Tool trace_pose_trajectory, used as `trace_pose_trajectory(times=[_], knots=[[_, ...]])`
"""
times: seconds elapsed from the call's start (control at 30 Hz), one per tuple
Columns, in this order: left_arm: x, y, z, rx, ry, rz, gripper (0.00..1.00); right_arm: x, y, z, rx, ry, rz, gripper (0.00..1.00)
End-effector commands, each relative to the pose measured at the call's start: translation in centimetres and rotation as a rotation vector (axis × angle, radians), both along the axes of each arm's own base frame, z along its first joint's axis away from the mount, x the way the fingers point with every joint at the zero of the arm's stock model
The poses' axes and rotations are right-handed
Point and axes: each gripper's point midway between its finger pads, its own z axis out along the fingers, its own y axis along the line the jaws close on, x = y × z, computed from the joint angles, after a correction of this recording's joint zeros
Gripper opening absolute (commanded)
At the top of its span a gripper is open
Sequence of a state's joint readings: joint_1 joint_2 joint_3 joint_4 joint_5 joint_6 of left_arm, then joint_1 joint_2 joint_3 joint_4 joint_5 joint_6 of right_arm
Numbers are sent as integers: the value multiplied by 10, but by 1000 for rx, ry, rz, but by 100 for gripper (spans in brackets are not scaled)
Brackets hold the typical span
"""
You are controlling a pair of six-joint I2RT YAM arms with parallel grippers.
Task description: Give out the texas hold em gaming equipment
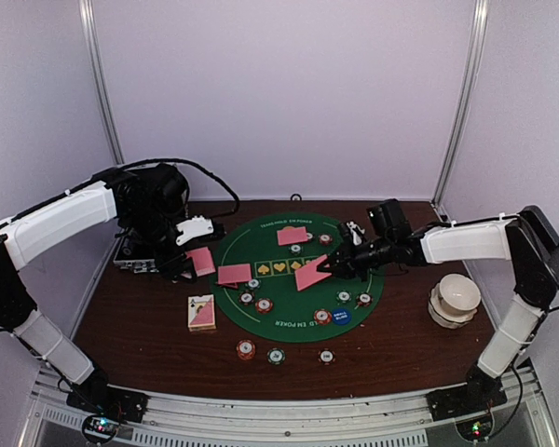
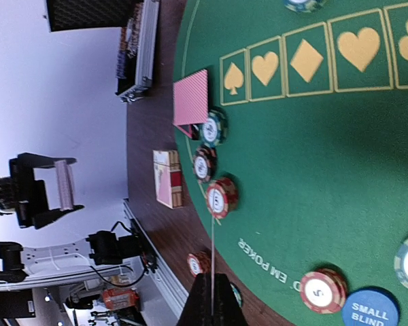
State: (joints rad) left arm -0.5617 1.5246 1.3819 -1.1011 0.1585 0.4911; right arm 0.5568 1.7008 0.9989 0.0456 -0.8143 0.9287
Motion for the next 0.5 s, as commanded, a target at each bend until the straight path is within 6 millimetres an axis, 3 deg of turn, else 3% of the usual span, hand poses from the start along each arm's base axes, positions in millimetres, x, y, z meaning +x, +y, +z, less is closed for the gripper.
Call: trace_pose_trajectory(times=[0.0,0.27,0.47], knots=[[4,-2,5,-18,-16,-7,0,-15,-25,-32,-155,-3,19,0],[3,-3,8,-24,-9,-10,0,-8,-22,-54,-182,19,32,2],[2,-3,9,-24,-9,-11,0,-4,-27,-63,-266,7,54,19]])
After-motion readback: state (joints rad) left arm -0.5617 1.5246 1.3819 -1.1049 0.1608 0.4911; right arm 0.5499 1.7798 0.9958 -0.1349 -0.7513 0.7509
